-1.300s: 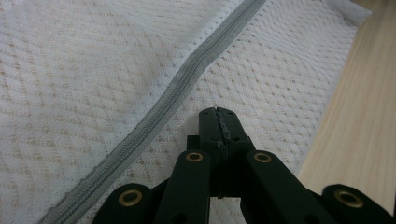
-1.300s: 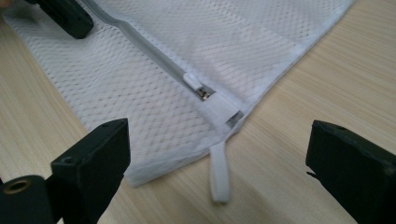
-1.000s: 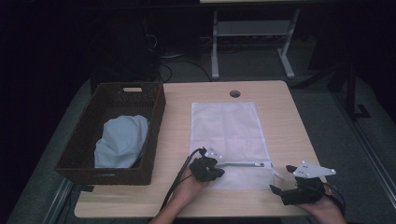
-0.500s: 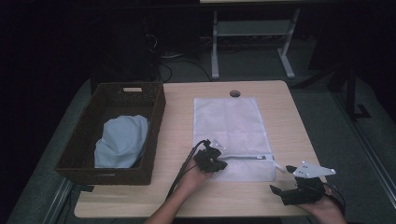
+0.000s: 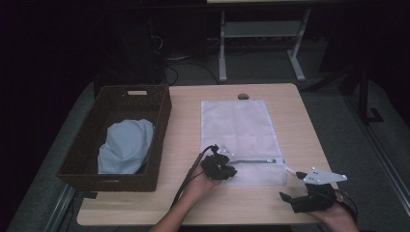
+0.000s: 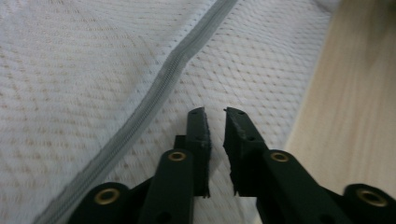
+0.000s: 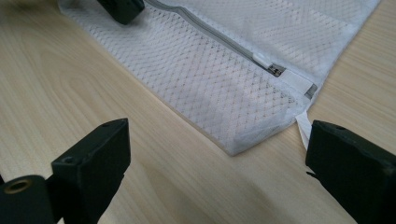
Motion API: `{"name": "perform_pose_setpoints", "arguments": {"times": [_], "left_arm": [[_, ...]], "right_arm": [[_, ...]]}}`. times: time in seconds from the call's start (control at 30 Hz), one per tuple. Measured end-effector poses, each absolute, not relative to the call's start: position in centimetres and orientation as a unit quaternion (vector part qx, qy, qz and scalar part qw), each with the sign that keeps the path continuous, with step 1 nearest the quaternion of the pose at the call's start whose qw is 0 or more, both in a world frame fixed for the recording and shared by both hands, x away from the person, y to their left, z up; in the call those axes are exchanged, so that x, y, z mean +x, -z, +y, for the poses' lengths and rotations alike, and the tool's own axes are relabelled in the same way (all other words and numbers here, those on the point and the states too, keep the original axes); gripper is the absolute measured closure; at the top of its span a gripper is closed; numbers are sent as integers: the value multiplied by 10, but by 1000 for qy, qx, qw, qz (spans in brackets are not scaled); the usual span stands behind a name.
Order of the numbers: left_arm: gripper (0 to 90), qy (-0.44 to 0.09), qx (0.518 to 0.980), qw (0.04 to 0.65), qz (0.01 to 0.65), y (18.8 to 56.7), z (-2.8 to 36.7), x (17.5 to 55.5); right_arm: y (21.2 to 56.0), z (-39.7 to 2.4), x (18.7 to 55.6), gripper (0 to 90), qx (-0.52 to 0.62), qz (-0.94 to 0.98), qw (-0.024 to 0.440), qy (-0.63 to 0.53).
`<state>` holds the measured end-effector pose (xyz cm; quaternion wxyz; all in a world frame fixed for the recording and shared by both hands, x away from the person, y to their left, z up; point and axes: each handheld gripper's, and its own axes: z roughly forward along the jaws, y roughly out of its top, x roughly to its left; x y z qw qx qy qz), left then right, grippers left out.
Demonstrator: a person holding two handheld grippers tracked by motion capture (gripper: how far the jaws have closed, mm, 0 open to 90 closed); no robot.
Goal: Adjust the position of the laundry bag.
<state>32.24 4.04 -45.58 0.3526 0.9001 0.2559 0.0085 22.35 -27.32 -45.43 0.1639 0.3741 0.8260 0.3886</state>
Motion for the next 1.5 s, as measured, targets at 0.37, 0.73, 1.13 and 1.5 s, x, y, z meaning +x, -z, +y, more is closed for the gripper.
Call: {"name": "perform_pose_setpoints", "arguments": {"times": [0.37, 0.73, 1.13, 1.5], "left_arm": [[460, -14, 895, 365, 254, 443, 66, 300], [259, -39, 886, 375, 269, 440, 103, 282], [202, -63, 876, 385, 282, 439, 127, 271], [202, -66, 876, 386, 282, 440, 131, 274]], "right_arm": [[454, -273, 227, 99, 372, 833, 149, -381], [451, -275, 237, 100, 376, 837, 145, -370], [451, -274, 257, 141, 381, 843, 132, -356], [450, -283, 291, 204, 396, 835, 113, -364]]}}
